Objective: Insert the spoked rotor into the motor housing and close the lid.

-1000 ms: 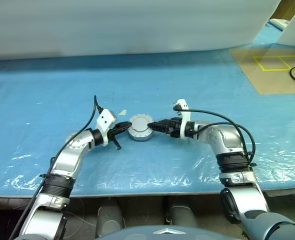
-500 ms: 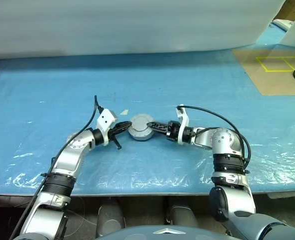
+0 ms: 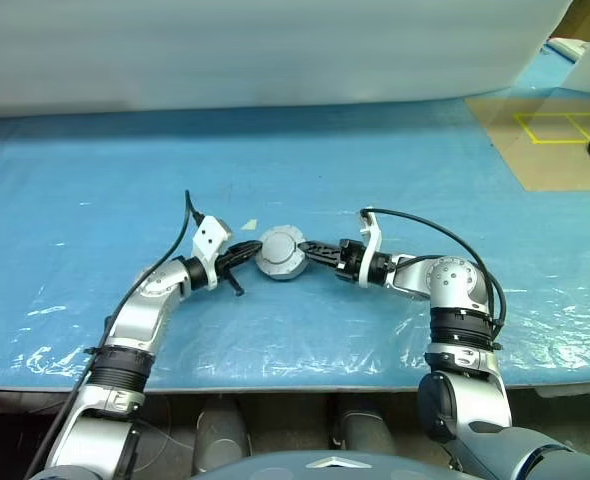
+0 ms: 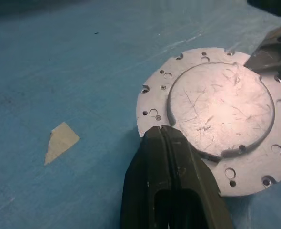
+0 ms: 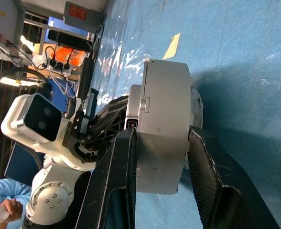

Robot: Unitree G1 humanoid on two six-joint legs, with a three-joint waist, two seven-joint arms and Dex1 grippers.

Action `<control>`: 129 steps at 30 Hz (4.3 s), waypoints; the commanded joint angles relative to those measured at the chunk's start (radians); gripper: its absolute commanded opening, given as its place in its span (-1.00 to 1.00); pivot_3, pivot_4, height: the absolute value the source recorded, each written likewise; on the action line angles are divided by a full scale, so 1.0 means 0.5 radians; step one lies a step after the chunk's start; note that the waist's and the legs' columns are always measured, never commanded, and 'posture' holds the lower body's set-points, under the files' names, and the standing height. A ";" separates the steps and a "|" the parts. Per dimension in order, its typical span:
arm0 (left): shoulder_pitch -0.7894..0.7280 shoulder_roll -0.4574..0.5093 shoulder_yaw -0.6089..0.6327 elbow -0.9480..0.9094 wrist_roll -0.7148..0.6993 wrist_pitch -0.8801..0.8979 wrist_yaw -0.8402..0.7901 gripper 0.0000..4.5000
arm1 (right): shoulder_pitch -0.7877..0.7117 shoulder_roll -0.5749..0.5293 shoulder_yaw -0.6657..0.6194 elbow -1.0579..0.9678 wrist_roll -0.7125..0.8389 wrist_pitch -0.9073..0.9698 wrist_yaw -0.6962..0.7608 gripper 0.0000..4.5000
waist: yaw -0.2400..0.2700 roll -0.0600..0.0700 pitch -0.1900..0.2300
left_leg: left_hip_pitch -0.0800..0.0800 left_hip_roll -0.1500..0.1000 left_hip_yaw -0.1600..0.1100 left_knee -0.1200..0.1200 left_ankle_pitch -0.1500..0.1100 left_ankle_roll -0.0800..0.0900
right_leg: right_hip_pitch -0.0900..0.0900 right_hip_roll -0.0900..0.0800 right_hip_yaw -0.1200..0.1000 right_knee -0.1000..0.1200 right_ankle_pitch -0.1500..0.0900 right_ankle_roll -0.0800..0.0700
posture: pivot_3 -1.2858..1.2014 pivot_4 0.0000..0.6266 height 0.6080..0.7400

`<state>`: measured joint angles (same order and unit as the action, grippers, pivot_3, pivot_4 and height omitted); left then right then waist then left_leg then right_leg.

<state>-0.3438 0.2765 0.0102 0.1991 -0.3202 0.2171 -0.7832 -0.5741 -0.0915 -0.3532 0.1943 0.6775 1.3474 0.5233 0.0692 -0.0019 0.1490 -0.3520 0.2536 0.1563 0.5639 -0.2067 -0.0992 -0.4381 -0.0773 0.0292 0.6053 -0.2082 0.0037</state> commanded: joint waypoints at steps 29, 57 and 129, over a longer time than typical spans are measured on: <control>-0.208 -0.539 0.638 -0.219 -1.383 1.054 0.722 0.99 | -0.250 0.370 -0.543 0.118 0.956 -0.327 -0.606 -0.48 | 0.001 -0.003 0.012 | -0.018 0.002 -0.004 -0.001 -0.001 -0.003 | -0.011 0.004 -0.004 -0.001 0.006 0.010 | 0.03 -0.52 1.00; -0.326 -0.665 0.686 -0.125 -1.530 1.045 0.847 0.22 | -0.183 0.293 -0.285 0.105 0.885 -0.671 -0.567 -0.48 | 0.005 -0.005 0.013 | -0.025 0.001 -0.012 0.012 -0.001 -0.003 | -0.009 0.003 -0.005 0.003 0.008 0.013 | 0.03 -0.52 1.00; -0.346 -0.053 0.565 0.355 -0.413 -0.959 0.458 0.99 | 0.102 -0.030 0.612 -0.044 -0.343 -2.075 0.110 0.56 | 0.032 -0.017 0.017 | -0.022 0.002 -0.016 0.028 -0.001 -0.002 | -0.003 0.001 -0.005 0.011 0.010 0.017 | 0.03 -0.52 1.00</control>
<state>-0.5279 0.2273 0.3089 0.4251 -0.5125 -0.2898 -0.4968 -0.5237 -0.0962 -0.0544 0.2187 0.5268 0.3547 0.5528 0.0851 -0.0106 0.1574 -0.3629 0.2545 0.1482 0.5779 -0.2072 -0.1004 -0.4396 -0.0763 0.0267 0.6107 -0.2029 0.0122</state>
